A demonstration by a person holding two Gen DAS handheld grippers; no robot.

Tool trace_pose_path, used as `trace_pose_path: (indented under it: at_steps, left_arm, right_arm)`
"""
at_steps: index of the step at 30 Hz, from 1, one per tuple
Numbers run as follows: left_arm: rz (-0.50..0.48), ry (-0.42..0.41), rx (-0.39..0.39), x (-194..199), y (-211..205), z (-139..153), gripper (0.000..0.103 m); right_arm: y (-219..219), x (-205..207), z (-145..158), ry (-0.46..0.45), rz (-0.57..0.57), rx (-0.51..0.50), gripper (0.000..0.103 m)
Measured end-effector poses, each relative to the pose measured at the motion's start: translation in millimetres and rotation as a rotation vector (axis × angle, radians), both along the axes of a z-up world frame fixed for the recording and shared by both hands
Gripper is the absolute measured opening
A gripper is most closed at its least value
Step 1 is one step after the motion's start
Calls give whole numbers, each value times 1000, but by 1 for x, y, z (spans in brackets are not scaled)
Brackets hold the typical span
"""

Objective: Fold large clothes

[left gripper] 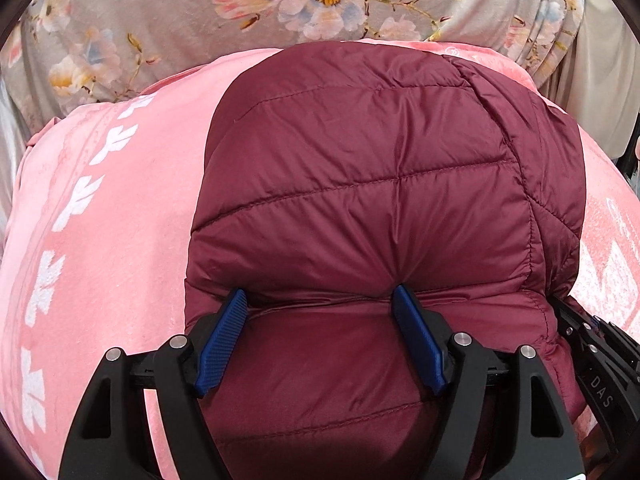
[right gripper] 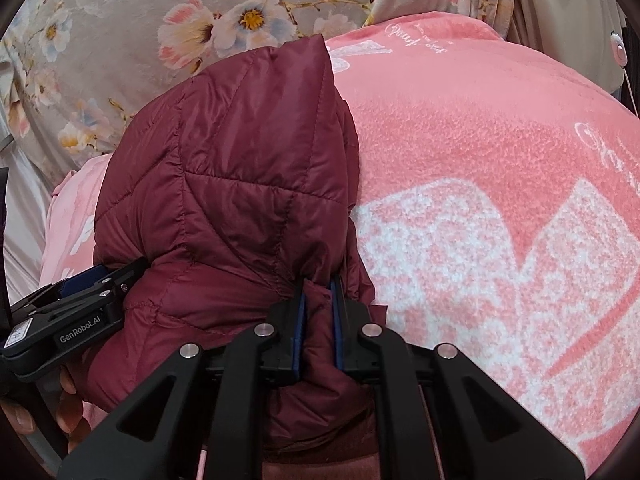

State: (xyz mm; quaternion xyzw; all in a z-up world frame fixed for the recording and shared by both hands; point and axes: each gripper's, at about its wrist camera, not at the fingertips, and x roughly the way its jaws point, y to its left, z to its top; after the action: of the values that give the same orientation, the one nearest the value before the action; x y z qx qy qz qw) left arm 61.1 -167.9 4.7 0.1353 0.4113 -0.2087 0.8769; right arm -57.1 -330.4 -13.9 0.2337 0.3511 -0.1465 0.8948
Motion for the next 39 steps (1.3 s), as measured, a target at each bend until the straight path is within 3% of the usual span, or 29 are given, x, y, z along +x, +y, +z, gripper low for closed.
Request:
trace_pose_path:
  at_steps: [3, 6, 8, 13, 15, 17, 20, 25, 30, 39]
  left_arm:
    - [-6, 6, -9, 0, 2, 2, 73]
    - [-25, 63, -40, 4, 13, 18, 68]
    - [-26, 62, -94, 10, 24, 35, 68]
    - [29, -32, -121, 47, 37, 88, 68]
    - [45, -25, -136, 68, 33, 100, 68]
    - [54, 1, -138, 88, 23, 103, 68]
    - [62, 62, -140, 111, 5, 93, 68]
    - [60, 110, -97, 125, -27, 54, 68]
    - [61, 66, -61, 128, -38, 29, 76]
    - [71, 29, -70, 133, -46, 10, 85]
  right_arm:
    - [-3, -1, 1, -10, 1, 25, 9]
    - [-9, -8, 17, 10, -14, 34, 11]
    - [-16, -15, 41, -28, -38, 19, 15]
    - [-40, 1, 107, -156, -75, 41, 16]
    - [-49, 21, 124, -181, -78, 44, 21]
    - [-56, 44, 129, -166, -83, 36, 34]
    - [-64, 79, 119, -115, -111, 55, 34]
    - [-66, 111, 70, -14, -136, 83, 34]
    - [-68, 116, 32, 17, -130, 93, 34]
    - [-64, 123, 12, 10, -143, 56, 34]
